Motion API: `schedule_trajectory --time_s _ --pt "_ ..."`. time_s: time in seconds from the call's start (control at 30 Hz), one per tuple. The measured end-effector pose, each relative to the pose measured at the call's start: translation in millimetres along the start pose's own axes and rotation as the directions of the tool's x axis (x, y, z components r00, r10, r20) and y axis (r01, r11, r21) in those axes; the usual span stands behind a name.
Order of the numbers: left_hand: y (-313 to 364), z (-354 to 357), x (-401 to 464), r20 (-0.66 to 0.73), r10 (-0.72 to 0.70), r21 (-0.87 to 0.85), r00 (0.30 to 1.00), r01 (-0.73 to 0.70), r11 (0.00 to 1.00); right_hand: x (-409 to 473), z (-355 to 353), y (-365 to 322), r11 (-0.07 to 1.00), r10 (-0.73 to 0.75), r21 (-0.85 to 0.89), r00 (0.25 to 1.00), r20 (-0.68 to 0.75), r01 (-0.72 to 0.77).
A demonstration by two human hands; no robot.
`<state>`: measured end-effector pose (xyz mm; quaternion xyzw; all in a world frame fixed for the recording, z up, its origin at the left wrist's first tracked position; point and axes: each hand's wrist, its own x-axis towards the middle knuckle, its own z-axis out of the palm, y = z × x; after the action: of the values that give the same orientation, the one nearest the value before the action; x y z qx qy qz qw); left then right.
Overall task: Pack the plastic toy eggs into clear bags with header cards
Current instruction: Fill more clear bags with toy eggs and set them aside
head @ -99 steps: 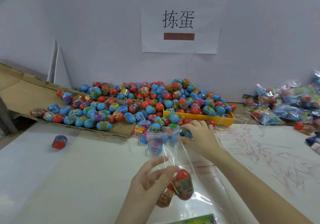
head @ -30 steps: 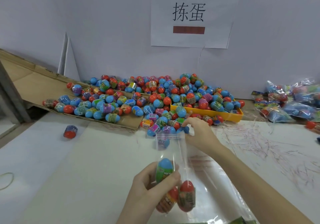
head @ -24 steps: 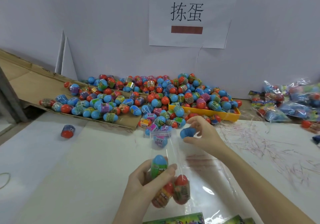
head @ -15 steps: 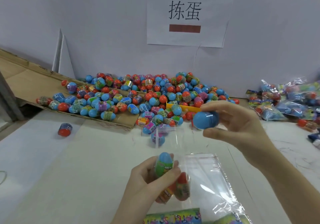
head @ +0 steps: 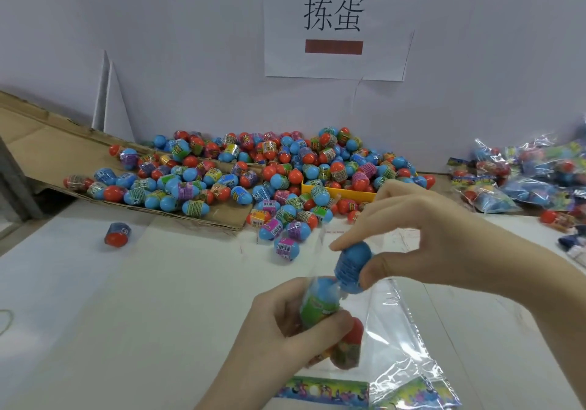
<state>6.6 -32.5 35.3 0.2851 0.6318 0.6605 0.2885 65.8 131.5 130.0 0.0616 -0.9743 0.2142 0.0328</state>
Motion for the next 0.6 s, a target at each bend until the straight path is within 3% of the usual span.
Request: schedule_trajectory --time_s 0.23,0.4,0.47,0.53,0.57,0.6 --pt "0 0 1 -0.027 -0.013 -0.111 1.0 0.009 0.994 -4 4 9 0.999 -0.034 -0.01 0.996 0.085 0.035" --pt "3 2 2 -0.013 -0.026 -0.192 1.0 0.023 0.981 -5 14 6 0.995 -0.059 -0.083 0.998 0.028 0.061" --pt "4 2 3 -0.02 -0.035 -0.238 0.999 0.029 0.971 -8 20 6 0.997 -0.039 0.058 0.967 -0.253 0.056" --pt "5 2 4 -0.031 -0.035 -0.254 0.999 0.026 0.967 -12 27 6 0.947 0.136 0.316 0.833 -0.537 0.049" --pt "5 2 4 -0.025 -0.033 -0.245 0.999 0.026 0.969 -13 30 5 0.882 0.263 0.471 0.799 -0.54 0.028" --pt "4 3 3 -0.02 -0.033 -0.233 0.999 0.027 0.972 -13 33 3 0.8 0.359 0.599 0.812 -0.46 -0.014"
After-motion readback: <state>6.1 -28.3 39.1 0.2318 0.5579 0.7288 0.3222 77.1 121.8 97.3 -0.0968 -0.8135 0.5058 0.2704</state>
